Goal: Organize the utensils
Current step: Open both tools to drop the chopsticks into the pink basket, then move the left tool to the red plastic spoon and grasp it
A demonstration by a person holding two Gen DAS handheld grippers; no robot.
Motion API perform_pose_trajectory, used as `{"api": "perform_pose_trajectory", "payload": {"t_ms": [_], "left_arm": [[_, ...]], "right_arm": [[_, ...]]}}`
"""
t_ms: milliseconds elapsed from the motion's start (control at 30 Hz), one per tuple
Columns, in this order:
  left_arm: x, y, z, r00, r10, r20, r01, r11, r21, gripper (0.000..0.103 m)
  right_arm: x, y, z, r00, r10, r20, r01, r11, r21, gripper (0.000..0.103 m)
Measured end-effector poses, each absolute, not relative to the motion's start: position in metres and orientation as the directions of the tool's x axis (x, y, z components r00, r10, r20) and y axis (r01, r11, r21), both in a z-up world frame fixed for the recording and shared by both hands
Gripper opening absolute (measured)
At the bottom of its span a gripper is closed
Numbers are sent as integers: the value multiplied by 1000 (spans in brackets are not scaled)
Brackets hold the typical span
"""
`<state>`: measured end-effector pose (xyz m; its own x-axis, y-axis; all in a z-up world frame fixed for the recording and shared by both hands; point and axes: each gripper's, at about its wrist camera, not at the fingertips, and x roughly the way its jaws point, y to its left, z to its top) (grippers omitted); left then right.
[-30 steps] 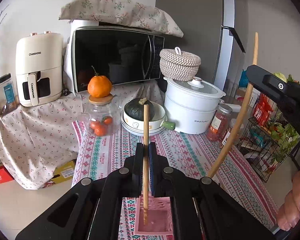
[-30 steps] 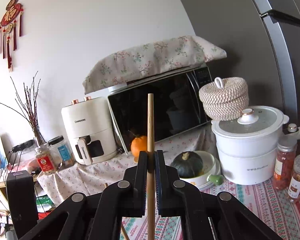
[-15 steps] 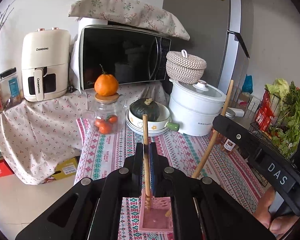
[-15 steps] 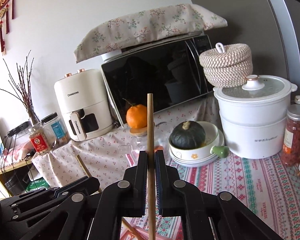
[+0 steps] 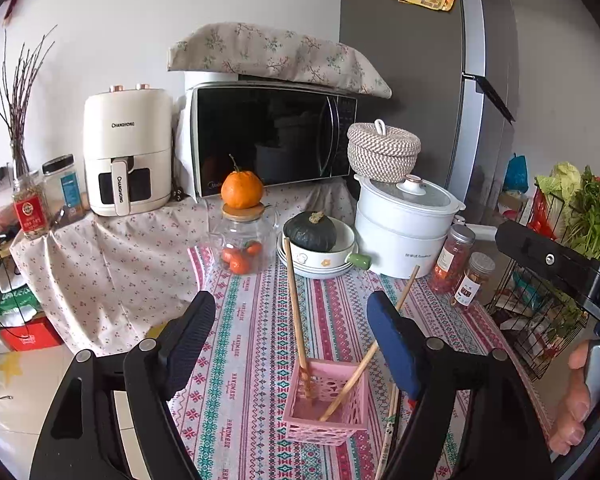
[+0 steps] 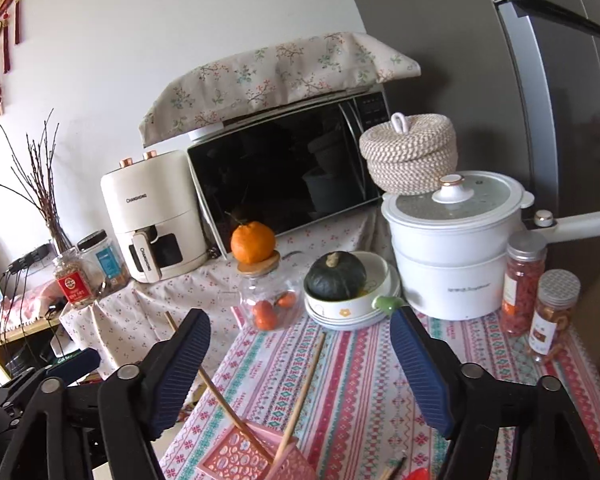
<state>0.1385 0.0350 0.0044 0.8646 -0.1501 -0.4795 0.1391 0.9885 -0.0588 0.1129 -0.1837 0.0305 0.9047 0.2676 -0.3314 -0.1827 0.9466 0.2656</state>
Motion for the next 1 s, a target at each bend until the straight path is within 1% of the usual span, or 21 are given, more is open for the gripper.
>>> {"api": "perform_pose_trajectory", "payload": {"t_ms": [133, 300, 433, 633, 867, 933, 1000], "left_arm": [[118, 27, 10, 856, -169, -489, 161, 985, -58, 89], [104, 11, -1, 792, -219, -570, 222, 973, -65, 91], [97, -1, -20, 723, -262, -639, 277, 958, -80, 91], [90, -25, -49, 618, -299, -727, 350, 933, -85, 91], [86, -73, -75, 478, -334, -813, 473, 877, -83, 91], [91, -87, -85, 429, -337, -838, 495, 864, -94, 87], [96, -102, -95, 382, -336, -861, 507, 855, -109, 74]], "right_arm": [[92, -193, 32, 906, 223, -360, -150, 964, 220, 97], [73, -208, 22, 888, 197, -416, -120, 971, 205, 102], [67, -226, 7, 859, 175, -480, -81, 974, 211, 102], [64, -254, -26, 781, 141, -609, -20, 979, 200, 102], [75, -292, -76, 586, 91, -805, 74, 983, 165, 102], [78, -307, -88, 537, 84, -839, 113, 979, 170, 102], [81, -321, -97, 504, 83, -860, 155, 971, 184, 102]]}}
